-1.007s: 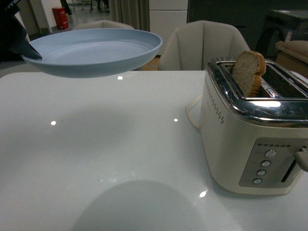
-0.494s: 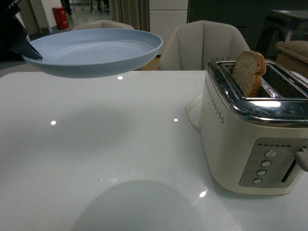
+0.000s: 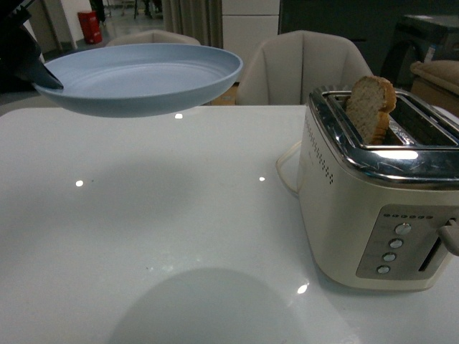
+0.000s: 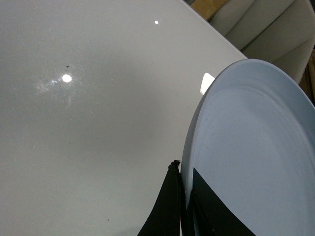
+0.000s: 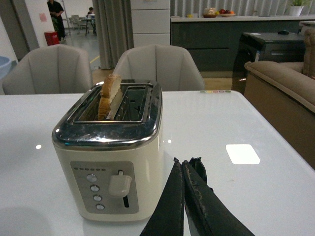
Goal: Left arm holds plate, right arm toasts bread
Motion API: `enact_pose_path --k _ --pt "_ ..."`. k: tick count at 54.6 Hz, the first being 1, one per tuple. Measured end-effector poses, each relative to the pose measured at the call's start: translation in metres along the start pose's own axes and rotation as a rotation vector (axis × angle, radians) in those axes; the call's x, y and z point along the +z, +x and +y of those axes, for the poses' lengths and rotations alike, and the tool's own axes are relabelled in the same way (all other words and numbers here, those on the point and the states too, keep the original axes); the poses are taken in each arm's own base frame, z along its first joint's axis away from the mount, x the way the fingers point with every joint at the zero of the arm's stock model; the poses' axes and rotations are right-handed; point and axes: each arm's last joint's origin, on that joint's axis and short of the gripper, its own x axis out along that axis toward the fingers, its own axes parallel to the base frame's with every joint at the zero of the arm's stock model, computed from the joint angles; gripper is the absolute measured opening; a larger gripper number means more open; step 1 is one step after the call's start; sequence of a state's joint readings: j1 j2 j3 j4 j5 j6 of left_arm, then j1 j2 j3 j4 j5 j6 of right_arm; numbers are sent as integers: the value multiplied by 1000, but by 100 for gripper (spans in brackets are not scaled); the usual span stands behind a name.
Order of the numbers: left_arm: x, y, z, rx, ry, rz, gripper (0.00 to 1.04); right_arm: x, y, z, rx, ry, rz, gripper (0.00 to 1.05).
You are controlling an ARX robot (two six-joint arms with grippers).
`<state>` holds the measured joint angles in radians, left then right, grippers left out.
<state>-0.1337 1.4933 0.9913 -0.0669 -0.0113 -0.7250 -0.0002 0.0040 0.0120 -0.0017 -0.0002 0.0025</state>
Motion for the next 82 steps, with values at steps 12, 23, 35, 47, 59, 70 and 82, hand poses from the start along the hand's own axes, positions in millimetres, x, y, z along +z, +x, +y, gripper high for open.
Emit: enact_pose_path --k 12,23,35,47,59,70,82 --pt "0 0 0 0 0 0 3 0 0 0 0 0 2 2" --pt "0 0 0 0 0 0 3 0 0 0 0 0 2 31" --pt "0 0 0 0 0 0 3 0 0 0 0 0 2 75" --pt "1 2 -4 23 108 -166 3 0 0 0 0 0 2 99" --pt "7 -4 -6 131 376 -282 3 0 0 0 0 0 2 98" --pt "6 -6 -2 97 378 -235 3 0 0 0 0 0 2 98" --pt "-1 5 17 71 292 -205 3 0 0 0 0 0 2 98"
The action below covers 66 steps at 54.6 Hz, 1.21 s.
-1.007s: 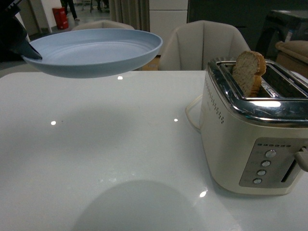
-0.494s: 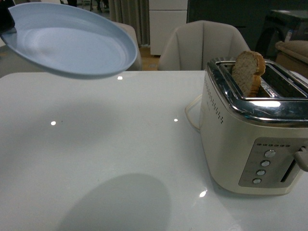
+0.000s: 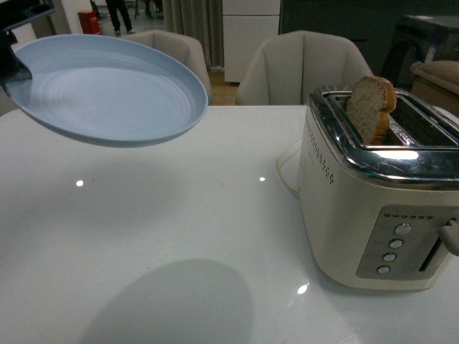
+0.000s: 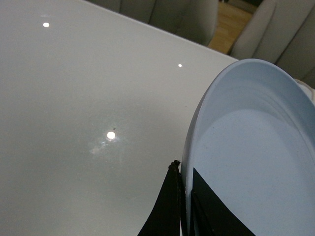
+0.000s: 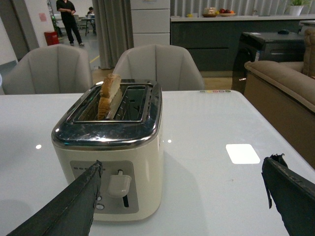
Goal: Left arm holds plate, right arm toasts bread
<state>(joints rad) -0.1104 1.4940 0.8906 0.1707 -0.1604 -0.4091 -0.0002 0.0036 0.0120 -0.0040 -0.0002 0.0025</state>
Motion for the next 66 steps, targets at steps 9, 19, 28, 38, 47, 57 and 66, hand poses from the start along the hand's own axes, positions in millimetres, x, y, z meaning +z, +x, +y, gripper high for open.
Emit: enact_pose_path --k 9,19,28,38,47,57,66 --pt "-20 21 21 58 -44 50 3 0 0 0 0 0 0 98" --pt "-32 44 44 113 -78 74 3 0 0 0 0 0 0 98" --pt "-43 67 62 180 -89 113 3 0 0 0 0 0 0 98" --pt "-57 91 77 249 -98 155 3 0 0 0 0 0 0 98" --pt "-65 105 86 302 -127 189 3 0 0 0 0 0 0 98" --pt "-64 119 88 332 -150 185 3 0 0 0 0 0 0 98" --pt "-66 128 91 362 -152 197 3 0 0 0 0 0 0 98"
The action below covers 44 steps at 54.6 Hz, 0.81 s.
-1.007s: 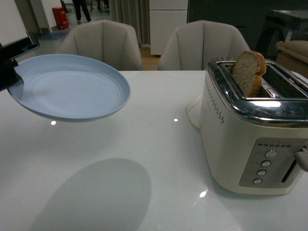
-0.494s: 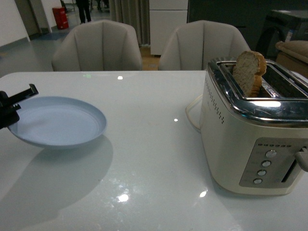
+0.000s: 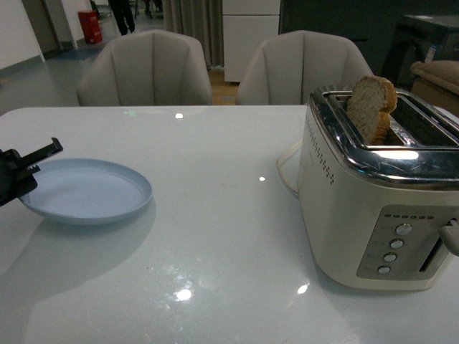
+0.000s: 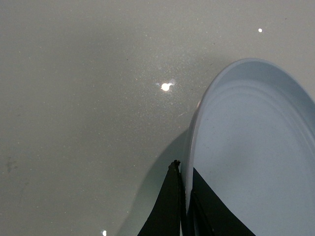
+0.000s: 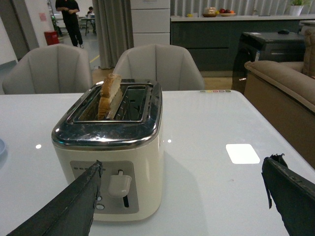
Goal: Left arm holds plate, right arm toasts bread
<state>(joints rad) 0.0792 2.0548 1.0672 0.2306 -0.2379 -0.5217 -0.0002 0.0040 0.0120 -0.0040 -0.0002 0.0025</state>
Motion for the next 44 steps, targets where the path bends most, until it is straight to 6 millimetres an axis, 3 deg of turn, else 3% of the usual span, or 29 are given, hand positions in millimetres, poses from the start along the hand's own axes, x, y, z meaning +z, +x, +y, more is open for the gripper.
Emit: enact_pose_path --k 30,44 --pt "-9 27 1 78 38 55 4 0 0 0 0 0 0 98" --pt "-27 27 7 82 153 125 53 0 0 0 0 0 0 98"
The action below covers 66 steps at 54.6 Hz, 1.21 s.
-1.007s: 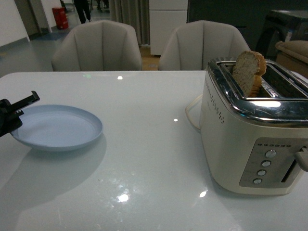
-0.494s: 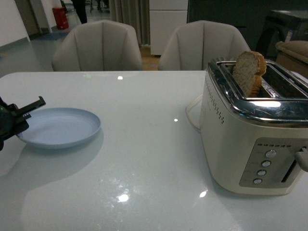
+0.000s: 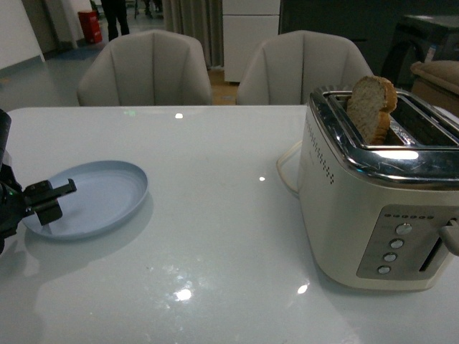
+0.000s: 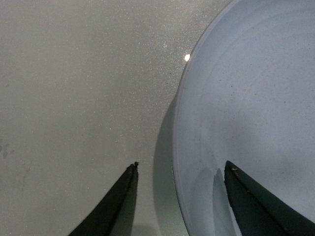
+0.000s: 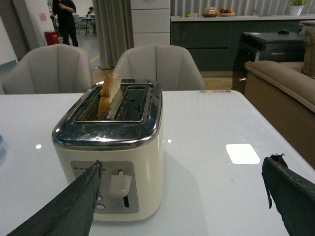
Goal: Left arm holds plate, right arm toasts bread
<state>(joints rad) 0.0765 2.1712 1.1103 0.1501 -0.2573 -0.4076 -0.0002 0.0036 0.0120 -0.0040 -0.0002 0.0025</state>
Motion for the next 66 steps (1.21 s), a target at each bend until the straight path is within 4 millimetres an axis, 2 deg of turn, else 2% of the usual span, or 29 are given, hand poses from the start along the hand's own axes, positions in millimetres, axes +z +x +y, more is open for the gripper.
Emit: enact_pose_path --k 10,15,23,28,30,37,39,44,45,49,50,51,54,57,62,66 --pt "1 -1 -1 -16 19 2 84 0 0 0 0 0 0 98" --pt "9 -9 -3 -49 12 -19 99 0 0 0 0 0 0 98" --pt "32 -38 -13 -130 -1 -108 98 0 0 0 0 0 0 98" --pt "51 -69 -23 -209 -4 -200 98 0 0 0 0 0 0 98" --pt "61 -88 -27 -246 -4 -249 98 0 0 0 0 0 0 98" --pt "79 -131 -32 -309 -2 -346 98 0 0 0 0 0 0 98" --pt "84 -146 -32 -340 -6 -371 98 0 0 0 0 0 0 98" --pt "96 -198 -24 -385 -42 -425 98 0 0 0 0 0 0 98" --pt "97 -202 -23 -388 -45 -432 98 0 0 0 0 0 1 98" --pt "100 -242 -15 -413 -56 -492 98 0 0 0 0 0 0 98" --pt "100 -246 -14 -414 -58 -497 98 0 0 0 0 0 0 98" --pt "100 -258 -13 -439 -57 -535 97 0 0 0 0 0 0 98" --pt "93 -276 -8 -549 9 -696 87 0 0 0 0 0 0 98" --pt "69 -288 1 -571 104 -800 75 0 0 0 0 0 1 98" --pt "43 -288 9 -556 193 -829 62 0 0 0 0 0 0 98" --pt "21 -282 21 -527 243 -833 47 0 0 0 0 0 0 98"
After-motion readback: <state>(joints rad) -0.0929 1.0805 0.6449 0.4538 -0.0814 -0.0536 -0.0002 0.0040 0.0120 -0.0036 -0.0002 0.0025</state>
